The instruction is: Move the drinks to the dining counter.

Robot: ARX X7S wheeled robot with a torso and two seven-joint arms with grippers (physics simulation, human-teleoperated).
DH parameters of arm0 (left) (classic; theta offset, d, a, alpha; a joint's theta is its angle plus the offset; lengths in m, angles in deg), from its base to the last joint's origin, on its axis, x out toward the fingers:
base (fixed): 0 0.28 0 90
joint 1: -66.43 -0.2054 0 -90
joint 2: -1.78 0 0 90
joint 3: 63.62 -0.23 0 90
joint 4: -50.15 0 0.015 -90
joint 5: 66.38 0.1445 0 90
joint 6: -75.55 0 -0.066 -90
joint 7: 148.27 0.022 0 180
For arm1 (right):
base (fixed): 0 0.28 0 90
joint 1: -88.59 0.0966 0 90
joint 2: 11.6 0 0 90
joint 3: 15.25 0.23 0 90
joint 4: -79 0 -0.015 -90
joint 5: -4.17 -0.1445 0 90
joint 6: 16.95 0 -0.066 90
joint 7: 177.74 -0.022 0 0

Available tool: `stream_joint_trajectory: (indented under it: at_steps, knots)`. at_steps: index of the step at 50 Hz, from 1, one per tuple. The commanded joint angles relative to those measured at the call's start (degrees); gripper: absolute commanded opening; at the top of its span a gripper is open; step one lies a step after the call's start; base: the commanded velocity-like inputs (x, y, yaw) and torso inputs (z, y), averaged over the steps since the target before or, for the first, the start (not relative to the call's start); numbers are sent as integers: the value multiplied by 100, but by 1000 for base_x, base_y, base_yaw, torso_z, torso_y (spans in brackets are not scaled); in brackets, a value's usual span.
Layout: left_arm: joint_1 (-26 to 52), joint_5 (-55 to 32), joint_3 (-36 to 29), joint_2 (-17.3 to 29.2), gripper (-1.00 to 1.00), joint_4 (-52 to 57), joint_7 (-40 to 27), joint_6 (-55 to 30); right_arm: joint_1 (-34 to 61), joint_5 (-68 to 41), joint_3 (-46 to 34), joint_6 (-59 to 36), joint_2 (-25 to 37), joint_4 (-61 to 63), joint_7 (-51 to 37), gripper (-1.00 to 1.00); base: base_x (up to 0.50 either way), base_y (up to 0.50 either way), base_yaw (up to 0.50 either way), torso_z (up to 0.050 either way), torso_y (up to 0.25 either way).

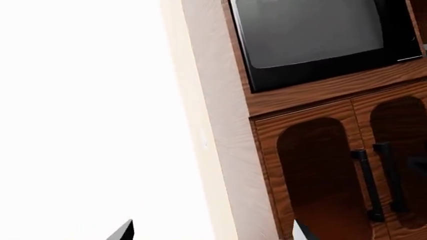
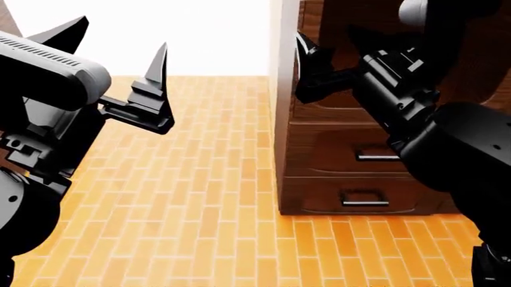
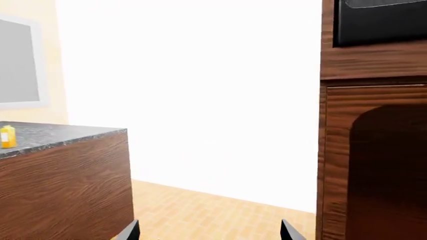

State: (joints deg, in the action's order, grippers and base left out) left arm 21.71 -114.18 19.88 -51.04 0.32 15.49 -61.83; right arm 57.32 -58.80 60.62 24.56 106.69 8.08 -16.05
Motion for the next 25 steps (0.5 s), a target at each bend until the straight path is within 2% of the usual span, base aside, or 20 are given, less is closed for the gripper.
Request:
stream_joint_trajectory:
  at_steps: [1, 25]
  knots:
    - [1, -37, 10, 16, 100, 16, -19, 2, -4, -10, -14, 1, 14, 15, -29, 100, -54, -500, 0, 0, 0]
    - [-20, -26, -8, 47, 100, -5, -16, 63, 23, -41, -40, 24, -15, -82, -51, 100, -32, -500, 0, 0, 0]
